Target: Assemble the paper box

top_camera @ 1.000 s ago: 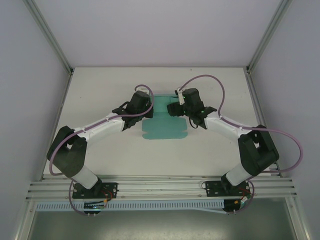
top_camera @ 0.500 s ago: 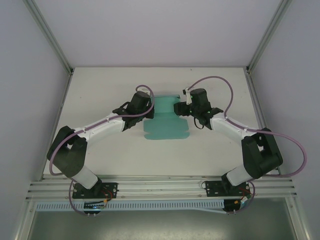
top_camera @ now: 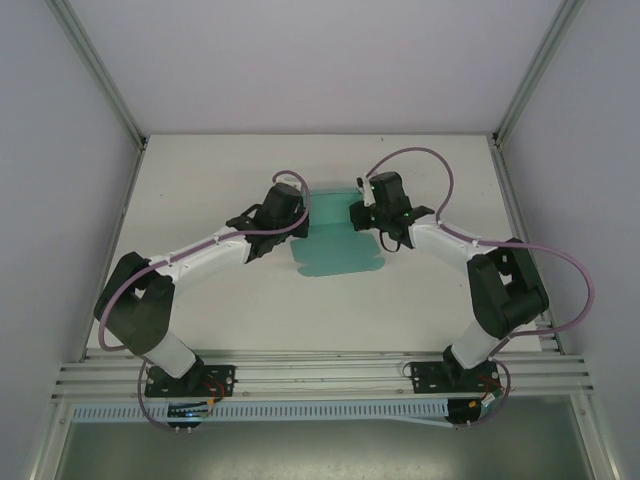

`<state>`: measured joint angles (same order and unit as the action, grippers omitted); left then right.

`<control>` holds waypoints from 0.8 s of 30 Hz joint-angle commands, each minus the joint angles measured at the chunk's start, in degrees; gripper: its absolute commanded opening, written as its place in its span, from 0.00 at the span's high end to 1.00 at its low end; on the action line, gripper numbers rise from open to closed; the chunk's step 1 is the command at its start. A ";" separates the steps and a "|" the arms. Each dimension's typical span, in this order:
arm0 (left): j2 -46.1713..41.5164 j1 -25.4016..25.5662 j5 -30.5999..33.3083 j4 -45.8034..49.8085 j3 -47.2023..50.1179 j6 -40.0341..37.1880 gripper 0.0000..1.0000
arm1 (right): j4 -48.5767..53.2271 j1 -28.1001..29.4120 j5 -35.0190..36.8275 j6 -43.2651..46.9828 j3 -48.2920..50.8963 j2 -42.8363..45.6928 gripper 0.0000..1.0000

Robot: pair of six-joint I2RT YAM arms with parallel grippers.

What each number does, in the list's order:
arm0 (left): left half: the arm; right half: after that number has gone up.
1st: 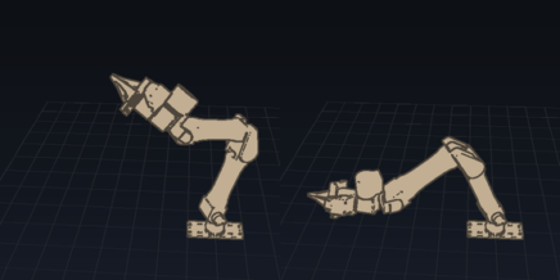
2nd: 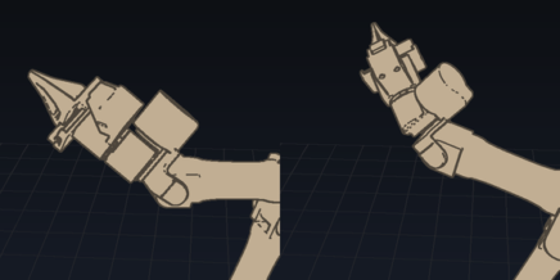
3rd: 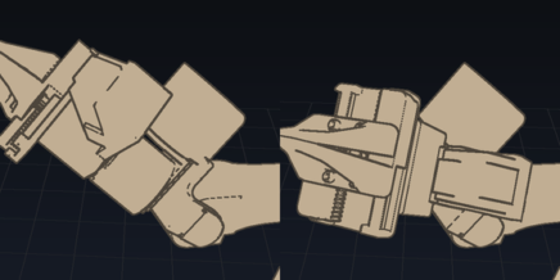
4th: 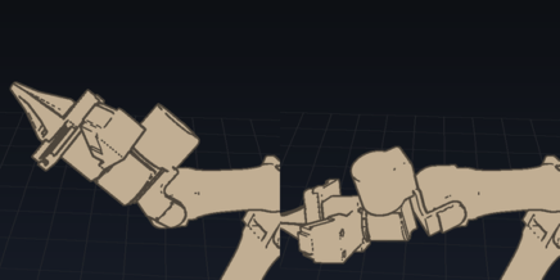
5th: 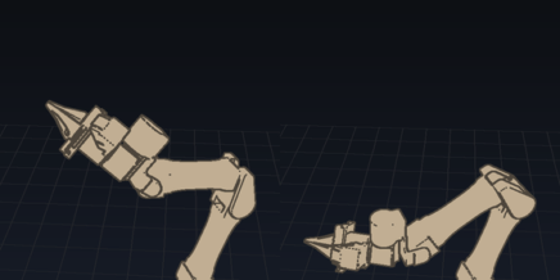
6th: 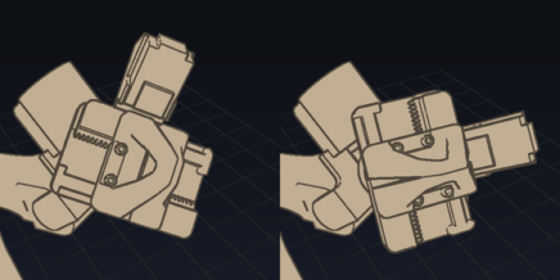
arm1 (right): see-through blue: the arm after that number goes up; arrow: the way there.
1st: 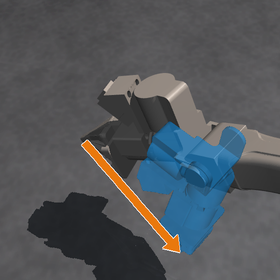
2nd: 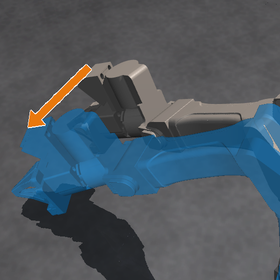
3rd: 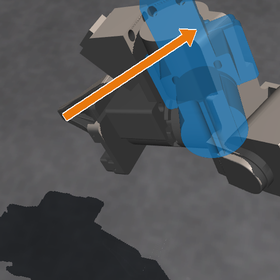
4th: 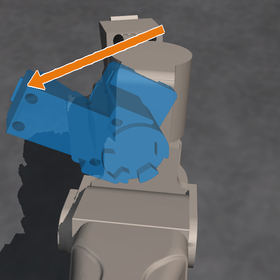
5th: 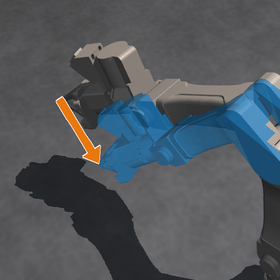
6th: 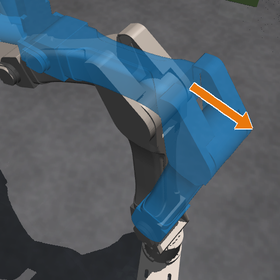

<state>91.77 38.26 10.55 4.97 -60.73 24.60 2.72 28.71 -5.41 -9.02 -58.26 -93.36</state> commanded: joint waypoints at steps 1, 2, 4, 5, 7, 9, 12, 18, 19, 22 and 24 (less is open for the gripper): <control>-1.73 -0.42 2.69 -1.21 -2.41 0.29 1.00 | 6.41 -0.60 6.55 -1.05 -0.47 -1.79 0.97; -1.77 -0.43 2.47 -1.50 -2.48 0.31 1.00 | 7.36 -0.21 8.00 -0.84 -0.95 -2.14 0.98; -1.56 -0.47 1.69 -1.80 -2.63 0.18 1.00 | 9.30 1.17 14.11 -0.63 -2.26 -3.30 1.00; -1.48 -0.47 1.27 -1.73 -2.78 0.05 1.00 | 10.44 1.96 17.95 -0.44 -3.08 -4.06 1.00; -1.28 -0.47 0.43 -1.61 -3.01 0.06 1.00 | 12.75 3.15 25.46 -1.08 -5.20 -5.84 1.00; -1.24 -0.46 0.27 -1.51 -3.24 0.02 1.00 | 14.95 3.27 31.11 -3.76 -7.11 -7.47 1.00; -1.35 -0.47 -0.35 -1.11 -3.12 0.03 1.00 | 17.52 3.22 37.70 -9.55 -9.09 -9.17 1.00; -2.77 -0.42 1.92 -0.03 -2.47 0.09 1.00 | 24.90 3.24 47.47 -13.24 -12.99 -11.49 1.00; -2.94 -0.46 2.49 0.20 -2.49 0.03 1.00 | 26.78 3.22 49.36 -13.31 -13.92 -12.20 1.00; -3.32 -0.45 4.00 1.22 -2.42 0.38 1.00 | 30.56 3.25 53.47 -13.05 -14.56 -13.16 1.00; -3.47 -0.47 4.56 1.61 -2.07 1.05 1.00 | 32.86 3.22 55.92 -14.04 -14.40 -13.20 1.00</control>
<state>92.23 38.81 9.13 3.29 -61.58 24.73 20.53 37.15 27.11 -20.38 -74.52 -103.09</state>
